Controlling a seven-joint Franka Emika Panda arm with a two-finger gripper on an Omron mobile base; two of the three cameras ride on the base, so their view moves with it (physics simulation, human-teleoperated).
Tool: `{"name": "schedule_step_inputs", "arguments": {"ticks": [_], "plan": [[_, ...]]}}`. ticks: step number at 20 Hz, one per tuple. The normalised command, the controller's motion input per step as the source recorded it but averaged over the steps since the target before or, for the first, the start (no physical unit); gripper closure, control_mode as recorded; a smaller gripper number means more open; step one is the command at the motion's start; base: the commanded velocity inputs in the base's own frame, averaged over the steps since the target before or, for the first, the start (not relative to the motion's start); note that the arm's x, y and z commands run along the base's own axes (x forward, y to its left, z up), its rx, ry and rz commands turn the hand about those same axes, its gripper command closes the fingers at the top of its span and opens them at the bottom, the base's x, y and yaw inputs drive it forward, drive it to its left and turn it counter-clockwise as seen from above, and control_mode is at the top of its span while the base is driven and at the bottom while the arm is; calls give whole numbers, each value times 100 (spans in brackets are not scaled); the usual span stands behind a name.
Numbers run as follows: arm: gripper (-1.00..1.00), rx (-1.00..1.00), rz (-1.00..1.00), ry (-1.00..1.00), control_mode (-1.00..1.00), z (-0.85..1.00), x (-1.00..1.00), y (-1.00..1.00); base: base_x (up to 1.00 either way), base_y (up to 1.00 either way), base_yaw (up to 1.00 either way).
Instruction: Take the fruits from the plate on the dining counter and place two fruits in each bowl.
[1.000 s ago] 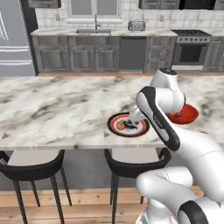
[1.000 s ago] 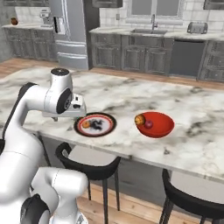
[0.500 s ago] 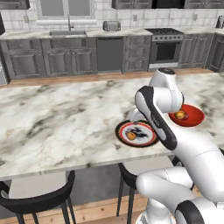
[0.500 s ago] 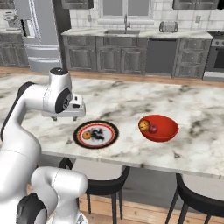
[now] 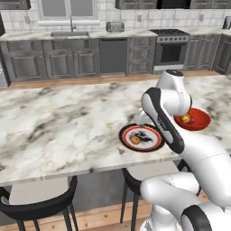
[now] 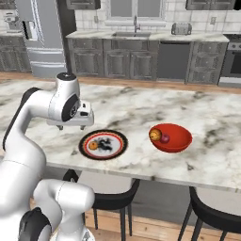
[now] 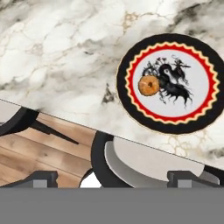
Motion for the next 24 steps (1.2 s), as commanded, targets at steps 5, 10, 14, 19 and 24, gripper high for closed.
{"name": "schedule_step_inputs", "arguments": {"ticks": [5,10,14,19,24], "plan": [[-100,0,1,19,-100,0,65,0,0,0,0],[-100,0,0,28,-100,-28,81,0,0,0,0],[-100,-11,-10,17,-100,-86,51,0,0,0,0],[-100,-17,-22,15,-100,-83,49,0,0,0,0],[-100,3,-5,-2,-100,-62,66,0,0,0,0]]}}
